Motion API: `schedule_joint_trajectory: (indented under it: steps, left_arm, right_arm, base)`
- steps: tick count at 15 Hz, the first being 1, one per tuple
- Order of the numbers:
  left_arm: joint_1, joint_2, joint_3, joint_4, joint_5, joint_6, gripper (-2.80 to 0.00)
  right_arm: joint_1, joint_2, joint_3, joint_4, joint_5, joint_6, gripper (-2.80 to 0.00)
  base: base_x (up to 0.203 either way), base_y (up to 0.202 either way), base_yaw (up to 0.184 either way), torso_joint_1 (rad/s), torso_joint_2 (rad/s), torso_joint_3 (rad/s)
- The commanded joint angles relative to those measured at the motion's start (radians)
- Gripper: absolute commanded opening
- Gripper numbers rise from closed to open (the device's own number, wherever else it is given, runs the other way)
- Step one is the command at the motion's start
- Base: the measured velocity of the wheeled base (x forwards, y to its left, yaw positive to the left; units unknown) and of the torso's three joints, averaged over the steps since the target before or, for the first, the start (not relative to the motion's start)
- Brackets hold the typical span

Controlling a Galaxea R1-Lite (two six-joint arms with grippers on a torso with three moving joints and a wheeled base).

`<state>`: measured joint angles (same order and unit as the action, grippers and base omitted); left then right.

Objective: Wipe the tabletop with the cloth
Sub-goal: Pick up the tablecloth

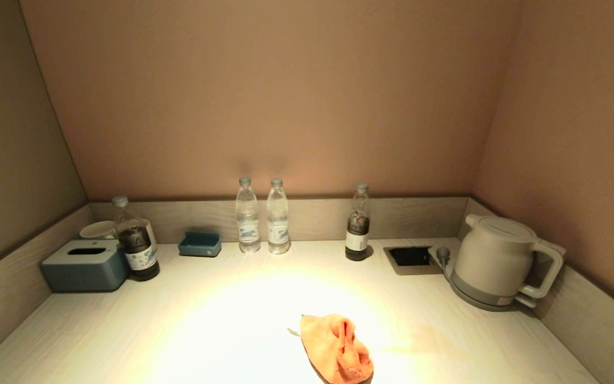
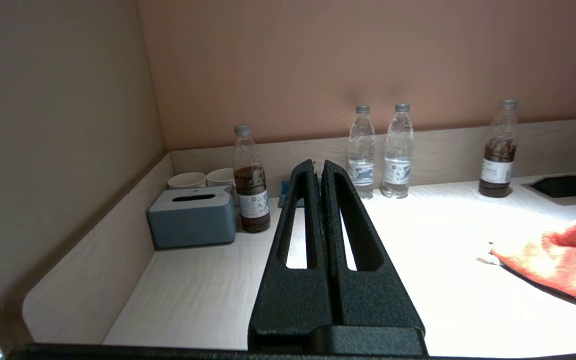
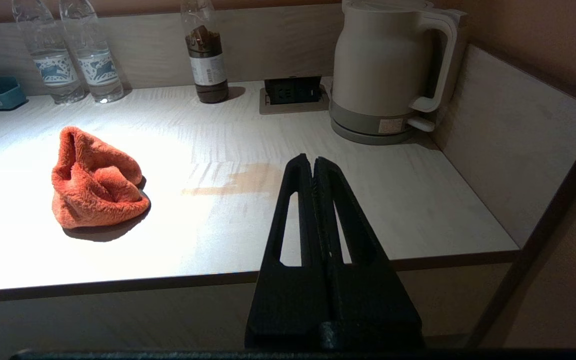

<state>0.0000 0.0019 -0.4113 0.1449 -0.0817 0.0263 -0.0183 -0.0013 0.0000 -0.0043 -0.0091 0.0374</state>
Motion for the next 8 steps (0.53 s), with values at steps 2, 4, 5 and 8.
schedule_joint_trajectory:
  steps: [2, 4, 5, 8]
  left_arm:
    - [0.0, -0.002, 0.222, -0.289, -0.002, 0.043, -2.8]
    - [0.0, -0.002, 0.29, -0.388, -0.003, 0.055, -2.8]
    - [0.0, -0.002, 0.305, -0.395, -0.003, 0.054, -2.8]
    - [-0.002, -0.002, 0.377, -0.403, 0.0, 0.047, -2.8]
  right_arm:
    - [0.0, 0.001, 0.0, 0.0, 0.0, 0.001, -2.8]
    - [0.0, 0.001, 0.0, -0.002, 0.0, 0.001, -2.8]
    - [0.0, 0.001, 0.0, 0.0, 0.0, 0.001, -2.8]
    - [0.0, 0.001, 0.0, 0.0, 0.0, 0.001, -2.8]
  base:
    - [0.0, 0.0, 0.0, 0.0, 0.0, 0.0]
    - [0.0, 0.0, 0.0, 0.0, 0.0, 0.0]
    - [0.0, 0.0, 0.0, 0.0, 0.0, 0.0]
    - [0.0, 0.0, 0.0, 0.0, 0.0, 0.0]
